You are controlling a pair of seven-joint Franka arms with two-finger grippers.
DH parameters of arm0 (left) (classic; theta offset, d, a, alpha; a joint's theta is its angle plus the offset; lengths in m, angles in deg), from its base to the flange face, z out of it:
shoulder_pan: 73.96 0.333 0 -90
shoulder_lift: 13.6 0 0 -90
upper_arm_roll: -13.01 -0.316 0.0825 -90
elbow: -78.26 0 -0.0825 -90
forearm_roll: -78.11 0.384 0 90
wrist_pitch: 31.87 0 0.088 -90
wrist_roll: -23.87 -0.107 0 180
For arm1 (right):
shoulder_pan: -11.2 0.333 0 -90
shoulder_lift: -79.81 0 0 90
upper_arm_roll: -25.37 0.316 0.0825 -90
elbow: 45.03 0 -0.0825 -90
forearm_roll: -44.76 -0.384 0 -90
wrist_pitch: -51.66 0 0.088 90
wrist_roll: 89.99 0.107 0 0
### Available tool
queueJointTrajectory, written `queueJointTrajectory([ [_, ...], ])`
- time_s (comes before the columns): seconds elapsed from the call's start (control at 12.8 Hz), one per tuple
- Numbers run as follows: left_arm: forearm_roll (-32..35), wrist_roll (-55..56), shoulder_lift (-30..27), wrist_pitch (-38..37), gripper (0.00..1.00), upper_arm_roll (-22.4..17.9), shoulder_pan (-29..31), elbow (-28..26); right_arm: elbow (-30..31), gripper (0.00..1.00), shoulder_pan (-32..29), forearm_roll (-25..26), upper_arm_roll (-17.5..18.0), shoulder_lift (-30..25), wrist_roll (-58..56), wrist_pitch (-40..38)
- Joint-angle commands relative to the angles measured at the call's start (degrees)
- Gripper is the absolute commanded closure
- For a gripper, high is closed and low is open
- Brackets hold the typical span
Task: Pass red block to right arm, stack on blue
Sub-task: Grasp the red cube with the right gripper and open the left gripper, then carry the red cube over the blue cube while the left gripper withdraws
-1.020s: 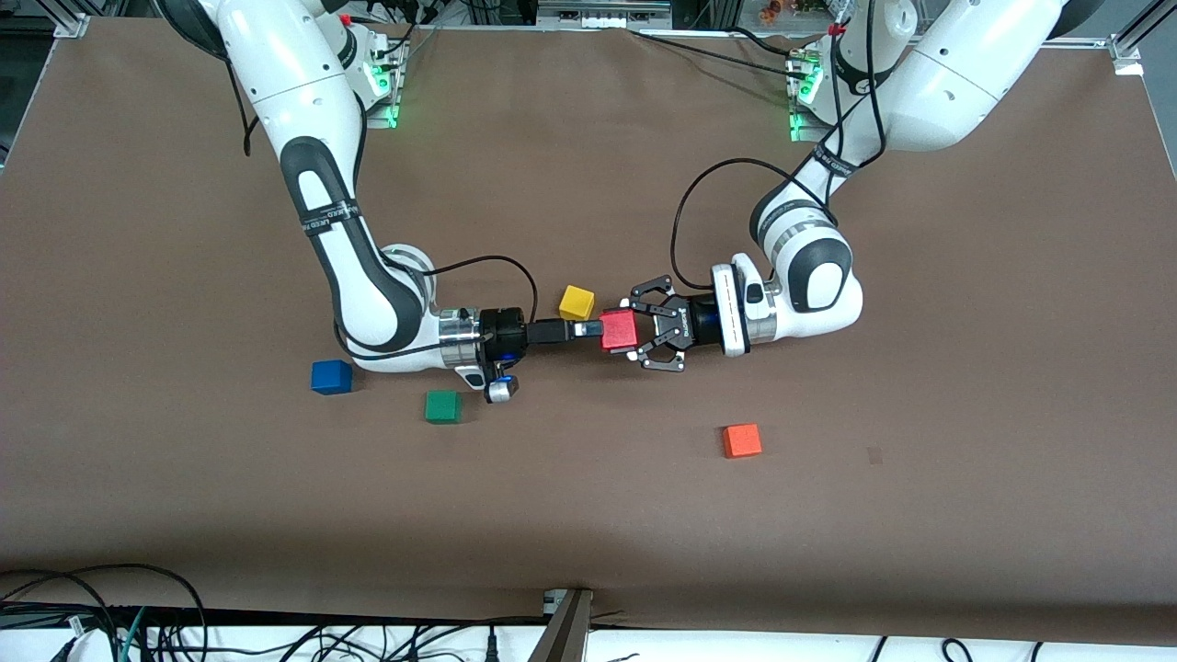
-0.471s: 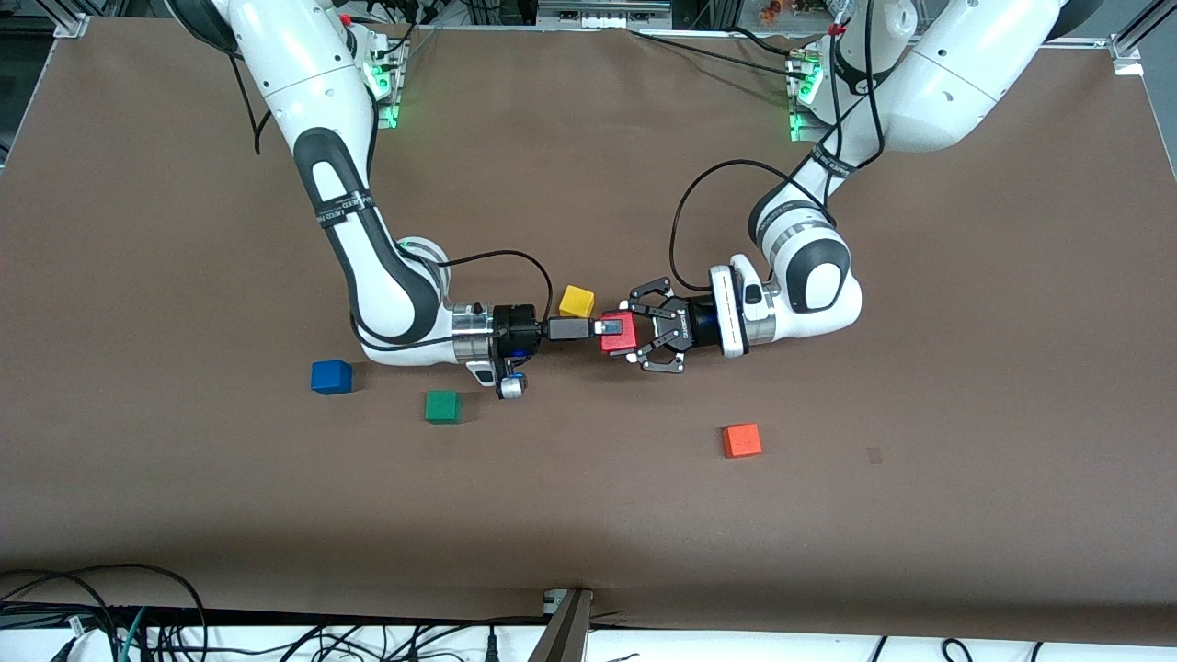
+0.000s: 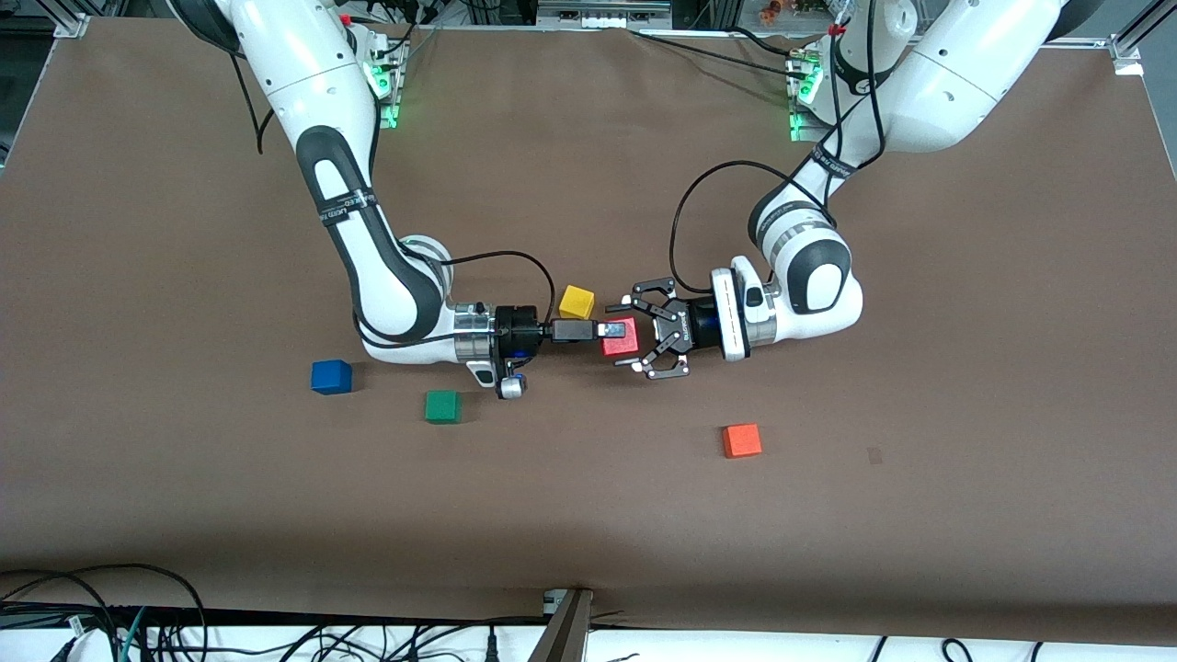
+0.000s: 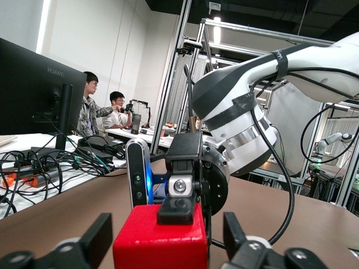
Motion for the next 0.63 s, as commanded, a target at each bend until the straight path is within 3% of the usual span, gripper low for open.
queueJointTrajectory([
  [0.0,-0.3,4.4,-0.9,-0.4,0.00,-0.2,0.4,0.7,0.1,0.92,0.3,0.0,-1.6,-1.0,-1.0,0.5],
  [0.39,14.4,20.6,-4.0,-0.5,0.00,-0.2,5.0,1.8,-0.9,0.93,0.1,12.0,-10.2,-2.7,-0.5,-0.3],
  [0.55,20.4,26.6,-5.4,-0.6,0.00,-0.3,6.6,2.0,-1.5,0.97,0.1,21.5,-14.2,-3.8,-0.4,-0.3],
])
